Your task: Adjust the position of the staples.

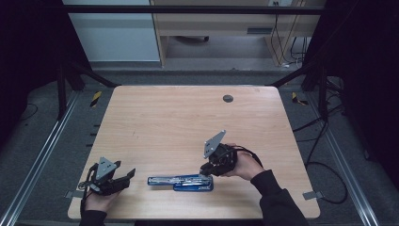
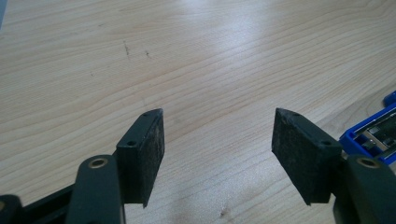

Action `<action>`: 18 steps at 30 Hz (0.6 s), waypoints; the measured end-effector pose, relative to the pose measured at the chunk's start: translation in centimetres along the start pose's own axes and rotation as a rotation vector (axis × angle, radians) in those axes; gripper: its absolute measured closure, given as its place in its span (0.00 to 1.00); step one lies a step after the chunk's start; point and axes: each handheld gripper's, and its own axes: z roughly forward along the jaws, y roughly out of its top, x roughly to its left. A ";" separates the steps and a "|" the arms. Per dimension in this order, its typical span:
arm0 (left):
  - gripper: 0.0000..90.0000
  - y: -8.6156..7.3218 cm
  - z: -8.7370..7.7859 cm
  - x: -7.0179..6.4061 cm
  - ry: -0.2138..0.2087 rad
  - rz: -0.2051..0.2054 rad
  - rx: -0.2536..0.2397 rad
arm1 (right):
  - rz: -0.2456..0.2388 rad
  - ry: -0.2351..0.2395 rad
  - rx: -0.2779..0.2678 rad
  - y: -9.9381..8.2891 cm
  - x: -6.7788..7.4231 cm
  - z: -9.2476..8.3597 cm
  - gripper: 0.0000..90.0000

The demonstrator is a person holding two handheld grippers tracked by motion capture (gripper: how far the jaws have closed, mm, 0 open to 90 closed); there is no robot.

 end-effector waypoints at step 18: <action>0.38 0.0 0.1 -0.1 -0.001 0.009 0.008 | -0.051 0.042 0.034 0.1 -0.6 2.5 0.87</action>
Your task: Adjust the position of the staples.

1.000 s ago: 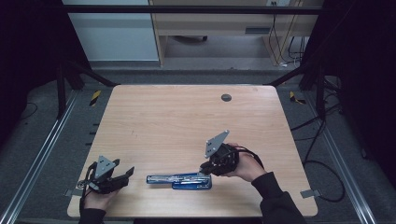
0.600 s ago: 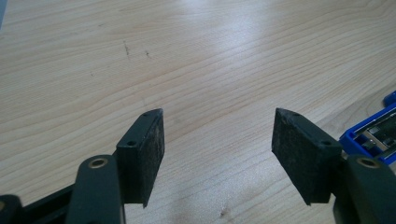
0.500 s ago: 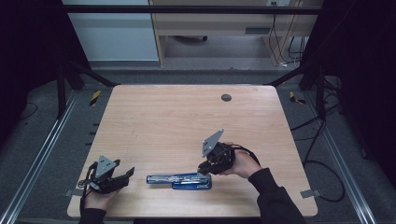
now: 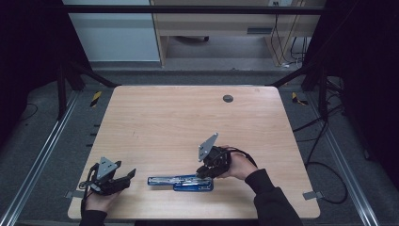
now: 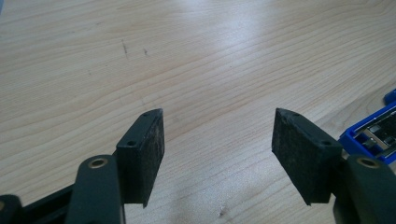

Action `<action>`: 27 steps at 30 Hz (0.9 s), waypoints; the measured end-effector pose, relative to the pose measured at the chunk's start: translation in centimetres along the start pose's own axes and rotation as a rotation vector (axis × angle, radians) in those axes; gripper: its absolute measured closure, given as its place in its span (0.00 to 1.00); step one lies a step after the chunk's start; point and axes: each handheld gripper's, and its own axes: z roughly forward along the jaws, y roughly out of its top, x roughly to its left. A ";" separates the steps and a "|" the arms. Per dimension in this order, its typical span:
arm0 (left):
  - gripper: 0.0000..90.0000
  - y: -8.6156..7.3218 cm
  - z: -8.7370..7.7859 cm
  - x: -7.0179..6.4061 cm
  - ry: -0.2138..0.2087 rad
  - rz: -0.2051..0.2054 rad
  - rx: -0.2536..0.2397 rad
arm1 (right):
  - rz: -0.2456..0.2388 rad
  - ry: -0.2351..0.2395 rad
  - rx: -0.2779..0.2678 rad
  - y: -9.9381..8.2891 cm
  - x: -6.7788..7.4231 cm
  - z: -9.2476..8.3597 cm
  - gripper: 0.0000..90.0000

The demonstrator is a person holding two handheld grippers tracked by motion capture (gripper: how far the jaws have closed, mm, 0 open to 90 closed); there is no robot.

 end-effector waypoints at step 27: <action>0.38 -0.1 0.1 0.0 0.002 0.000 0.007 | -0.011 0.008 0.052 -1.1 -0.1 0.3 0.87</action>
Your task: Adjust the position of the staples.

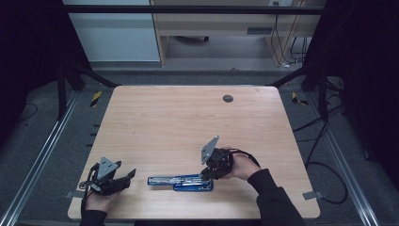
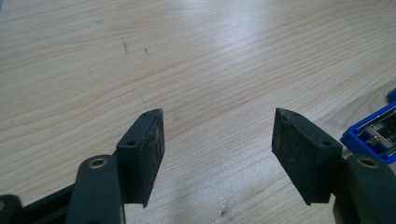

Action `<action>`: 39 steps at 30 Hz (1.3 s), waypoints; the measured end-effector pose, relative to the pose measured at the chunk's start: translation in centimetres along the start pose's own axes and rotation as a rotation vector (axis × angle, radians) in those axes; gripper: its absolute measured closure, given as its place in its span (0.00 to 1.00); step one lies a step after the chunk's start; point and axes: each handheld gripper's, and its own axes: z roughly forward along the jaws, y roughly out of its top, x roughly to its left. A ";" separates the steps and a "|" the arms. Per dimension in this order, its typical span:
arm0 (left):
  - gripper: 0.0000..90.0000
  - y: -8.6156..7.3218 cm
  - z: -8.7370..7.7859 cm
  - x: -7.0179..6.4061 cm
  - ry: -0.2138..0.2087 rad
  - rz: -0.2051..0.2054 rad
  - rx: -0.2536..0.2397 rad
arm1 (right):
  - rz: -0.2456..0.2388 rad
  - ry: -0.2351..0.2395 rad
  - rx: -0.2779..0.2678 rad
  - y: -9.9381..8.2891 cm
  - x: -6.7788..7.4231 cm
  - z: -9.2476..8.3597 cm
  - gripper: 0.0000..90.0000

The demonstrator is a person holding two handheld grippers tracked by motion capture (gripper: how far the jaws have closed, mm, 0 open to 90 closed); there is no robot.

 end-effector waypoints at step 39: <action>0.38 0.0 0.0 0.0 0.005 0.002 0.002 | -0.040 0.004 0.018 0.2 0.1 0.3 0.87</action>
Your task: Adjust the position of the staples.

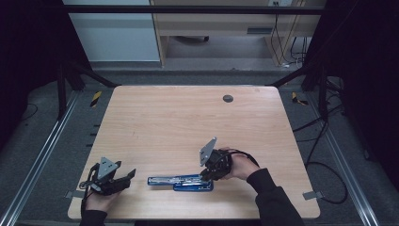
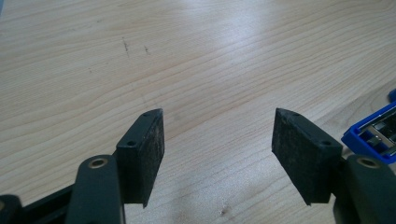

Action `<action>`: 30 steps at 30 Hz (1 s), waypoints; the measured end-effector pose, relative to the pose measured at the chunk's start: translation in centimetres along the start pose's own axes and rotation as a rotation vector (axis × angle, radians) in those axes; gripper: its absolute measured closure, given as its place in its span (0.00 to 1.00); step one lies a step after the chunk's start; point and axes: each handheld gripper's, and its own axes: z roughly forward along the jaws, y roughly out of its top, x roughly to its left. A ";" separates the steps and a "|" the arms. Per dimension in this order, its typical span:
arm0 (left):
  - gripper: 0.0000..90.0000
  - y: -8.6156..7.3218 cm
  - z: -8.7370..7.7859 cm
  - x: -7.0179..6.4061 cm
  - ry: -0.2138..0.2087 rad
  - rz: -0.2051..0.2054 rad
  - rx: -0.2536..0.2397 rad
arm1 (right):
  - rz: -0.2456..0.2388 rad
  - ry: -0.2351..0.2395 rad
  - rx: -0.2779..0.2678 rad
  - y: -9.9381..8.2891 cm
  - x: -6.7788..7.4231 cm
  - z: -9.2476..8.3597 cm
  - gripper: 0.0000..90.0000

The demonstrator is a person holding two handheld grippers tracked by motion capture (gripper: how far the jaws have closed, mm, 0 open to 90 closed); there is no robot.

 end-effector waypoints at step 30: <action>0.38 0.0 0.0 0.0 0.001 0.002 0.001 | 0.022 -0.025 -0.004 -0.5 0.2 0.5 0.85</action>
